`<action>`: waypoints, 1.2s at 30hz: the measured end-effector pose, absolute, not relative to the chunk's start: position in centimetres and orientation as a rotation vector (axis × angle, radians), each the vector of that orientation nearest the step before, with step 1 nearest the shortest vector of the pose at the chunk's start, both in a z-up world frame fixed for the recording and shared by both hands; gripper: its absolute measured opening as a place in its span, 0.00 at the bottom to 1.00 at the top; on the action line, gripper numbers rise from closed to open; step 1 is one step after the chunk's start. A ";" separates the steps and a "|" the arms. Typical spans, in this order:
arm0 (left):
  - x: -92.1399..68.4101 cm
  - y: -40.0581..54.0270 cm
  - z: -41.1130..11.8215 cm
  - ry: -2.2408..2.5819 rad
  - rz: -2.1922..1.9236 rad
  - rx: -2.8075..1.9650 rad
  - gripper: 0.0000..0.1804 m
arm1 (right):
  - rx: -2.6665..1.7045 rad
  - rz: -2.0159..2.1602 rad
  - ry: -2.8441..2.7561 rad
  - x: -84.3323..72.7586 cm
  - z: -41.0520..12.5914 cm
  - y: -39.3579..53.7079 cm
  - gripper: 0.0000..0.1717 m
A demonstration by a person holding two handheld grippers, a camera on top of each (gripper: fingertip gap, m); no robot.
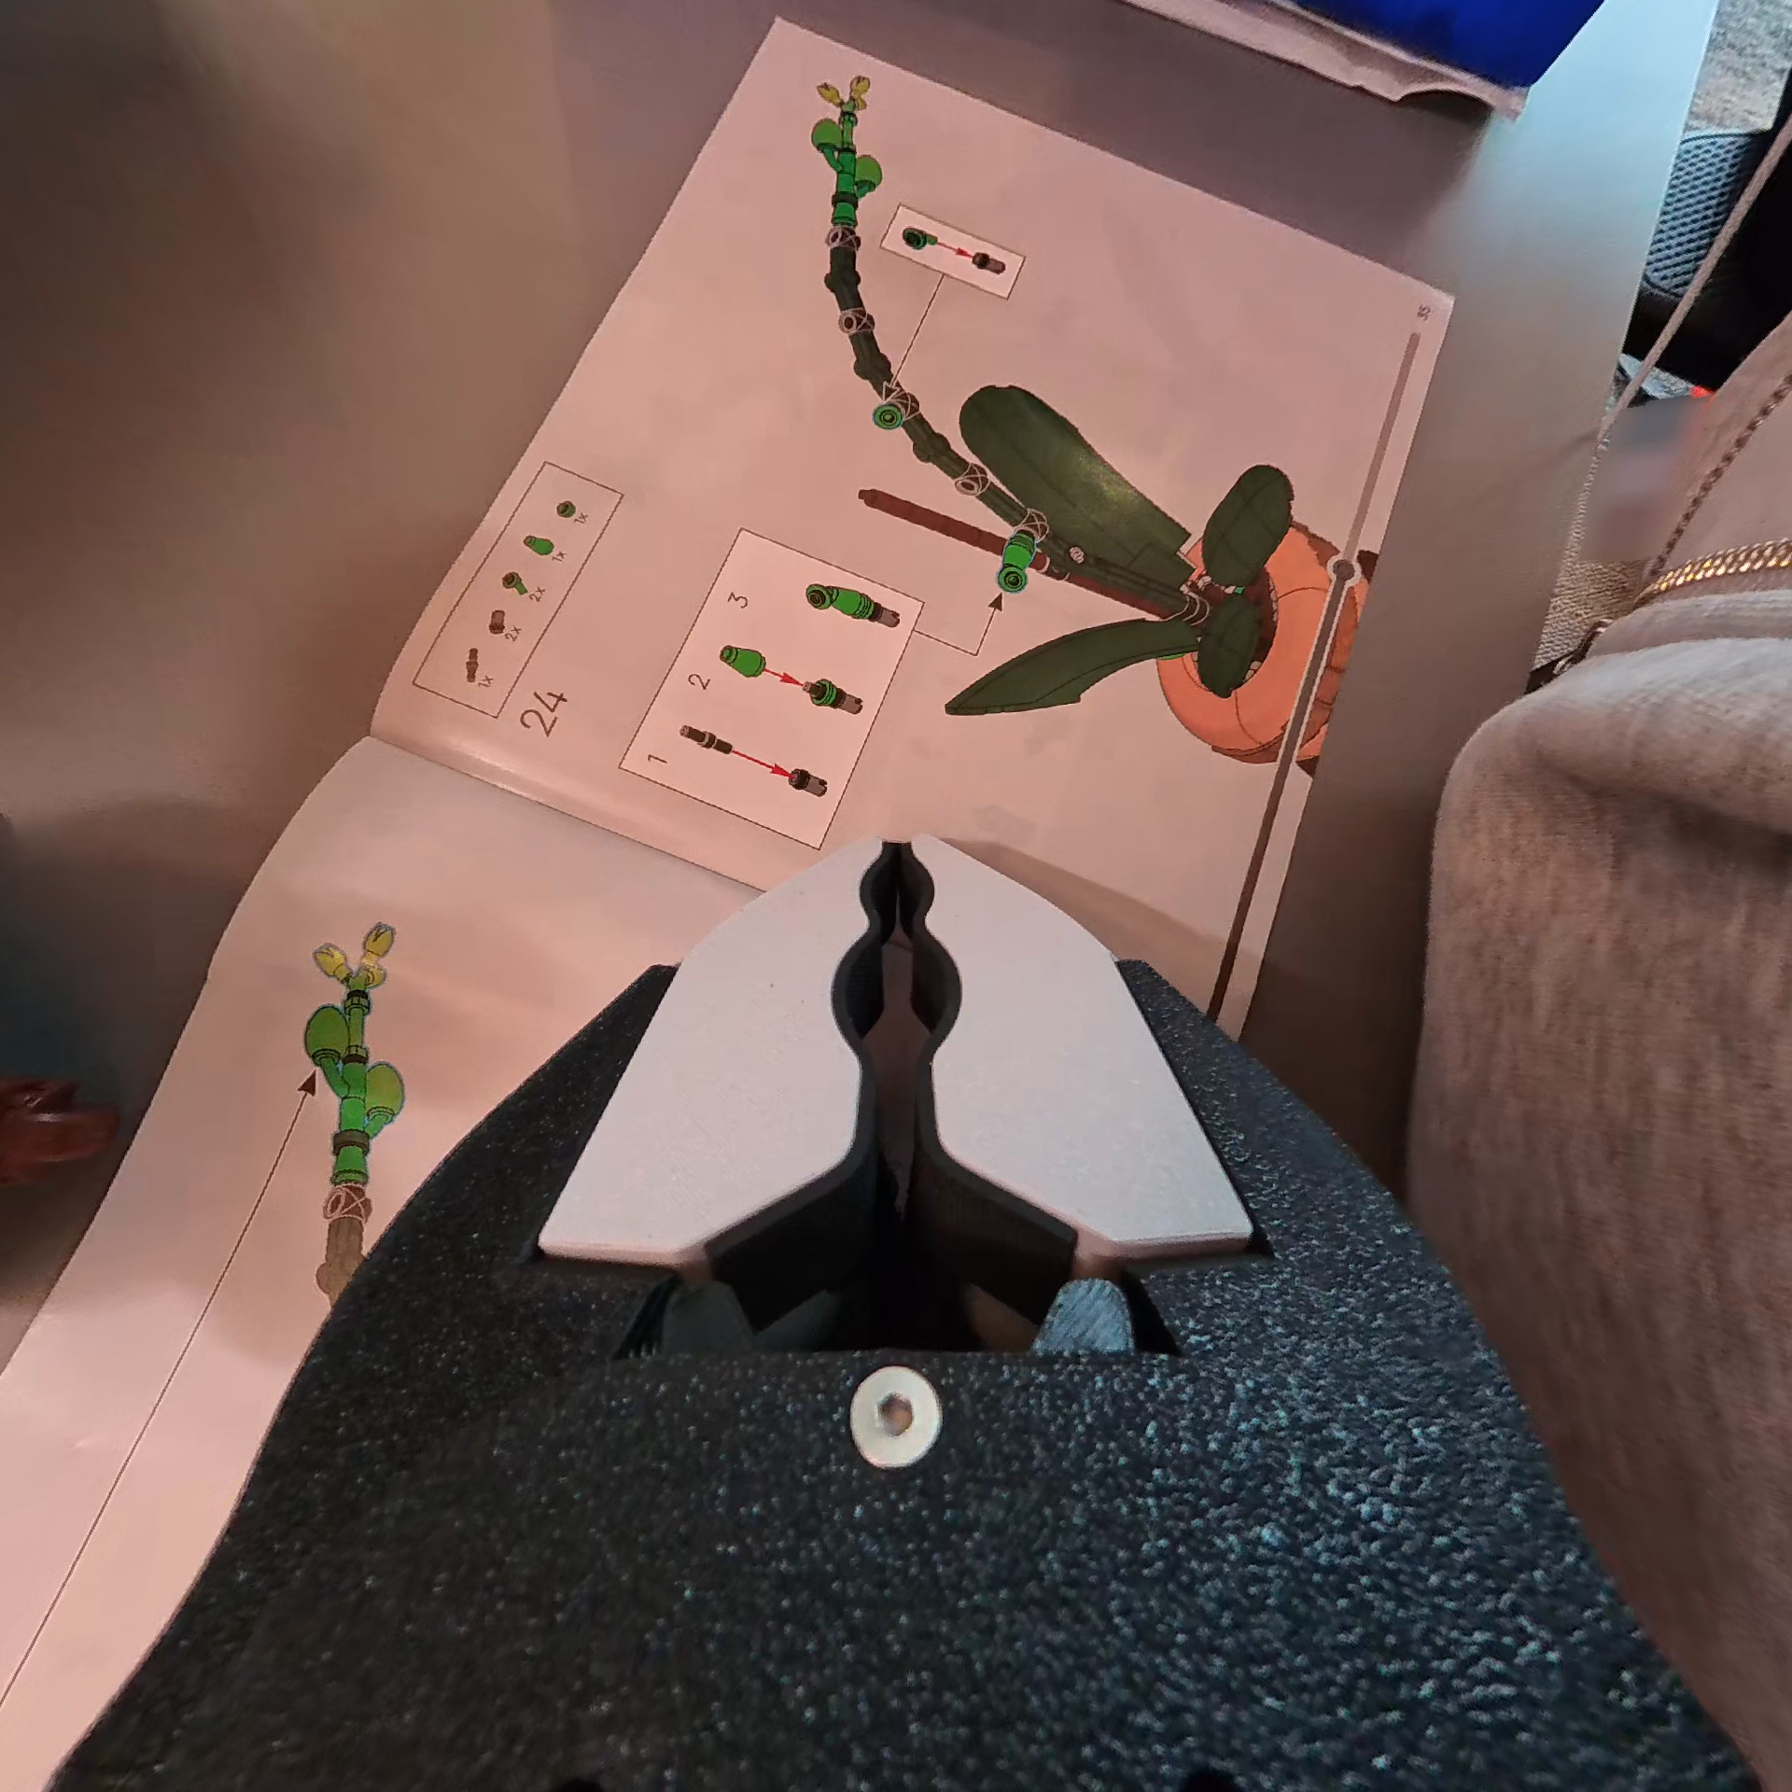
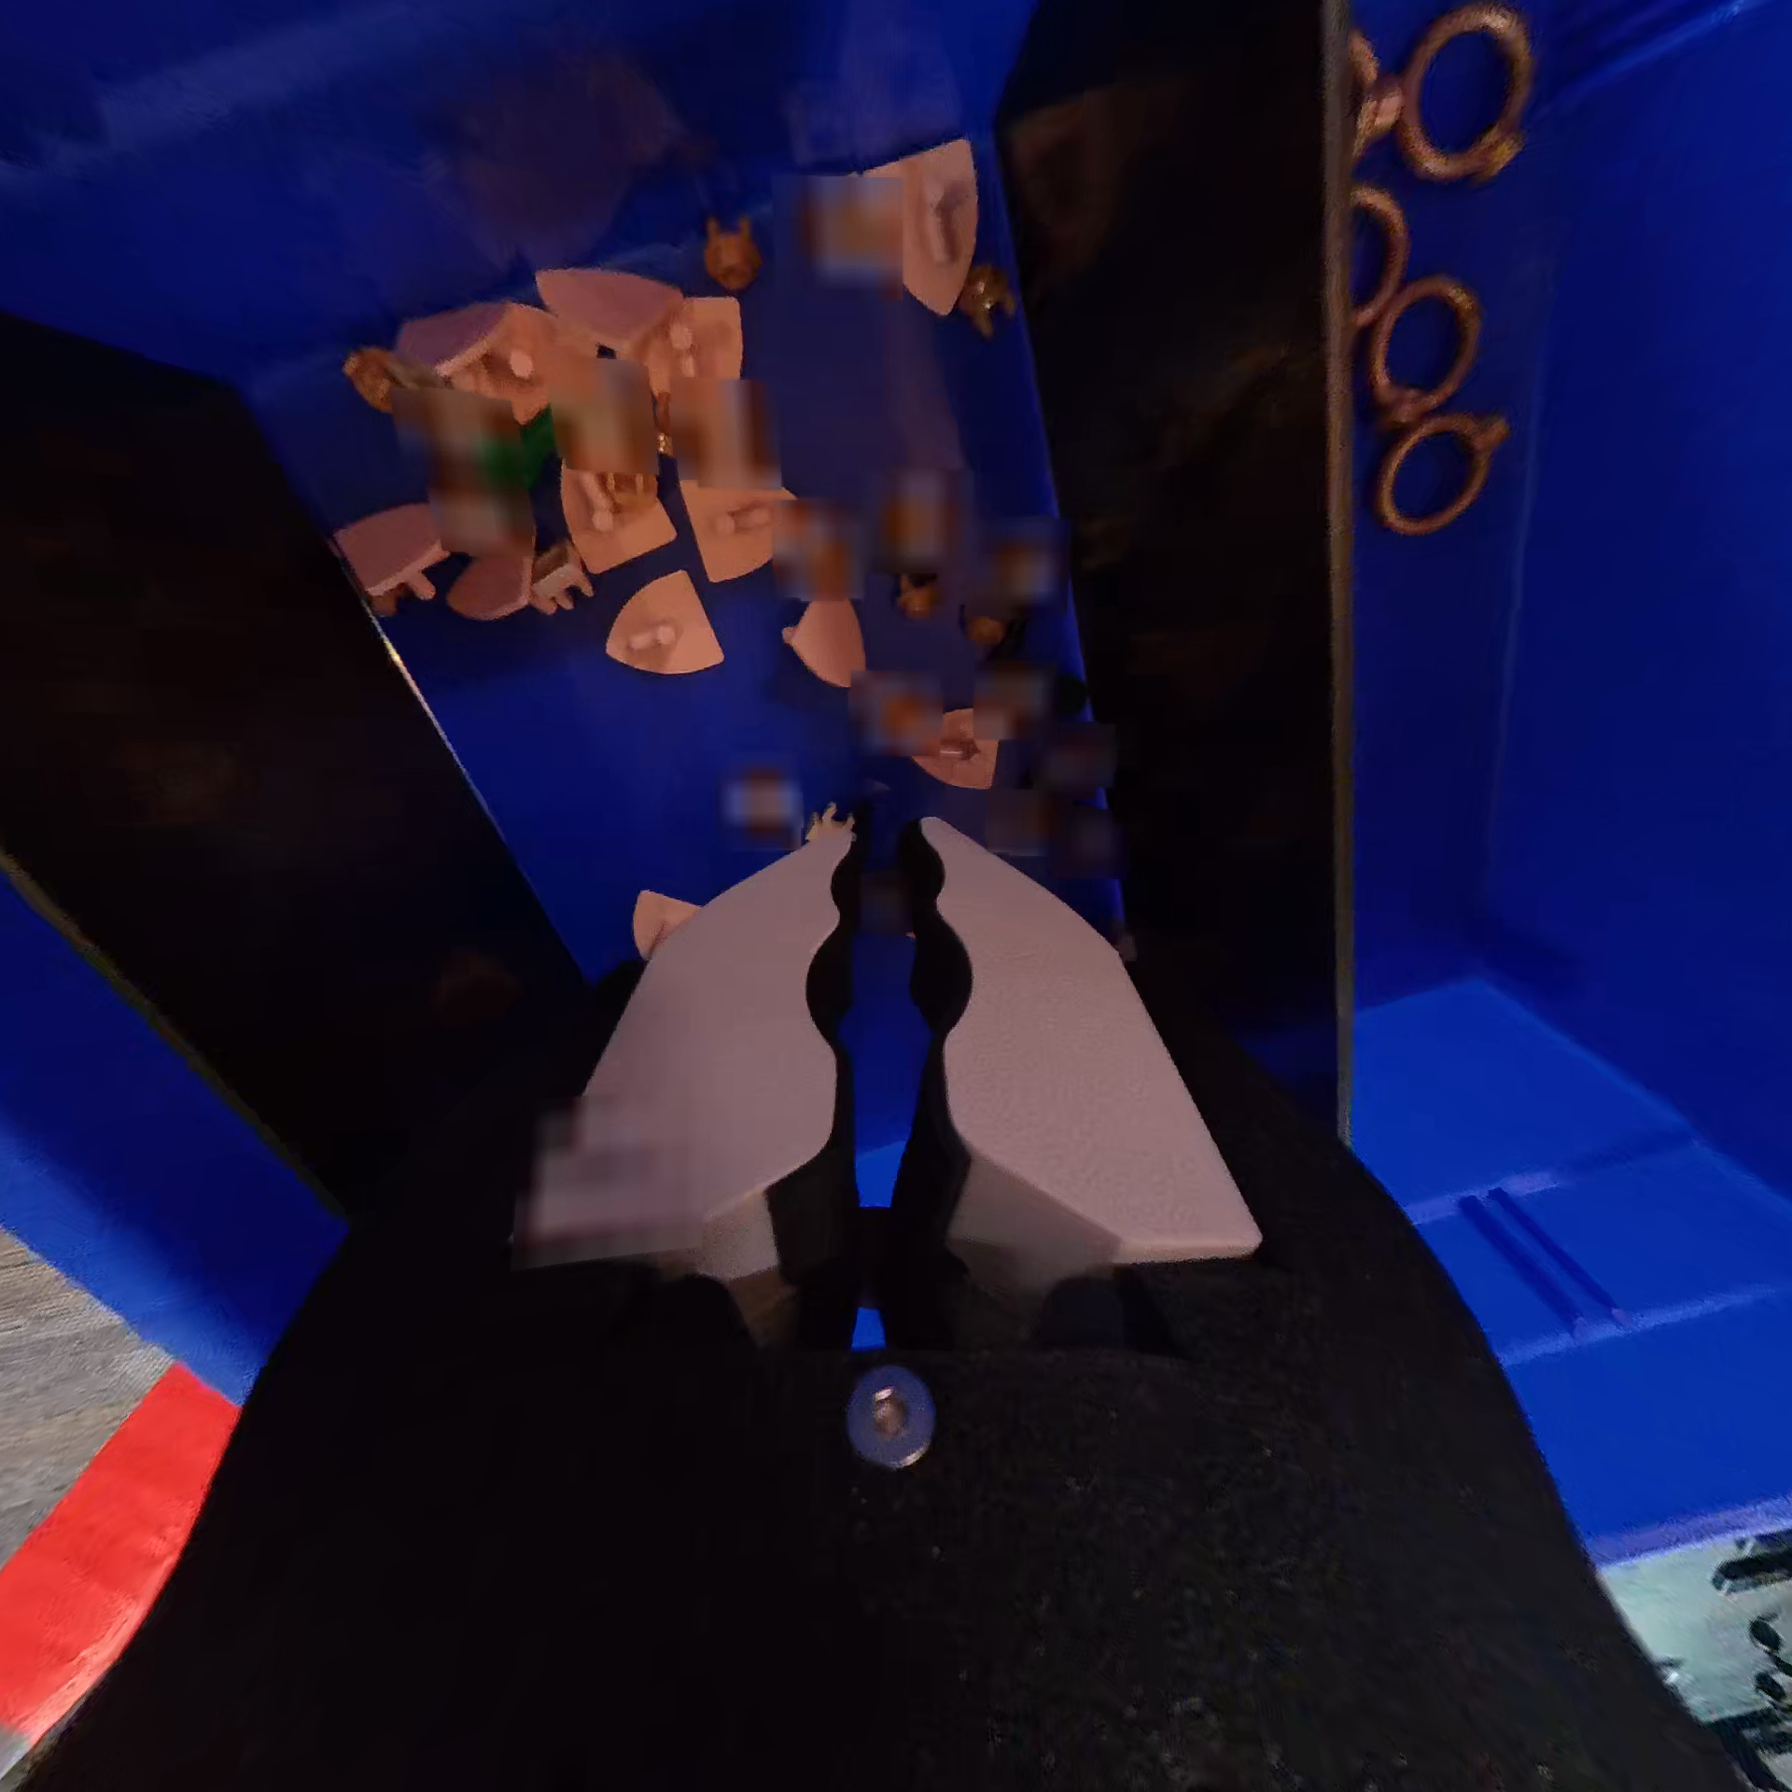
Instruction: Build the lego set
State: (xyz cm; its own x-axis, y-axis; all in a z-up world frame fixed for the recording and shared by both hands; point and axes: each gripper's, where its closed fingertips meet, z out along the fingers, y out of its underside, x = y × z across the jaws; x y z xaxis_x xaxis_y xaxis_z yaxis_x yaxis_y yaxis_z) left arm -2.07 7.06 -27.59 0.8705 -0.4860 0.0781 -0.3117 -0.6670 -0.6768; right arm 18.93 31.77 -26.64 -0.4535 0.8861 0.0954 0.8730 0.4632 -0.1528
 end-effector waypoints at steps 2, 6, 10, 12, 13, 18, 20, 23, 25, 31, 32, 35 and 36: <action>-2.1 7.1 -27.6 0.569 -0.340 -2.344 0.00 | -1.548 0.124 -2.553 18.9 -26.7 31.8 0.04; -2.1 7.1 -27.6 0.570 -0.344 -2.338 0.00 | -1.608 0.138 -2.575 19.4 -26.7 31.5 0.06; -2.1 7.0 -27.6 0.571 -0.349 -2.332 0.00 | -1.639 0.152 -2.549 19.2 -26.8 31.6 0.05; -2.1 7.0 -27.6 0.570 -0.351 -2.331 0.00 | -1.642 0.152 -2.554 19.3 -26.7 31.7 0.05; -2.1 7.0 -27.6 0.572 -0.349 -2.330 0.00 | -1.647 0.154 -2.550 19.3 -26.6 31.8 0.05; -2.0 7.1 -27.5 0.572 -0.358 -2.326 0.00 | -1.655 0.148 -2.550 19.3 -27.0 31.7 0.04; -2.0 7.1 -27.6 0.573 -0.355 -2.326 0.00 | -1.658 0.127 -2.597 19.7 -27.5 31.1 0.08; -2.0 7.1 -27.6 0.577 -0.348 -2.324 0.00 | -1.657 0.112 -2.574 19.6 -27.5 31.3 0.07; -2.0 7.1 -27.6 0.574 -0.353 -2.323 0.00 | -1.660 0.119 -2.565 19.7 -27.5 31.5 0.05; -2.0 7.1 -27.6 0.571 -0.352 -2.318 0.00 | -1.662 0.114 -2.573 19.7 -27.6 31.3 0.03; -2.0 7.1 -27.6 0.570 -0.353 -2.317 0.00 | -1.657 0.111 -2.571 19.7 -27.6 31.2 0.03; -2.0 7.1 -27.6 0.583 -0.343 -2.310 0.00 | -1.636 0.153 -2.490 18.6 -26.1 31.1 0.02; -2.0 7.0 -27.6 0.591 -0.342 -2.307 0.00 | -1.624 0.169 -2.437 18.0 -25.0 30.9 0.02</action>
State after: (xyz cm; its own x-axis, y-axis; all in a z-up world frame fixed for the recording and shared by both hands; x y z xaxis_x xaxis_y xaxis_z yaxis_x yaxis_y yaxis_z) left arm -1.97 7.03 -27.60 0.8598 -0.5055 0.0723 -0.3149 -0.6364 -0.7042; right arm 18.04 30.87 -24.99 -0.3721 0.9219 0.1081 0.8981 0.3869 -0.2089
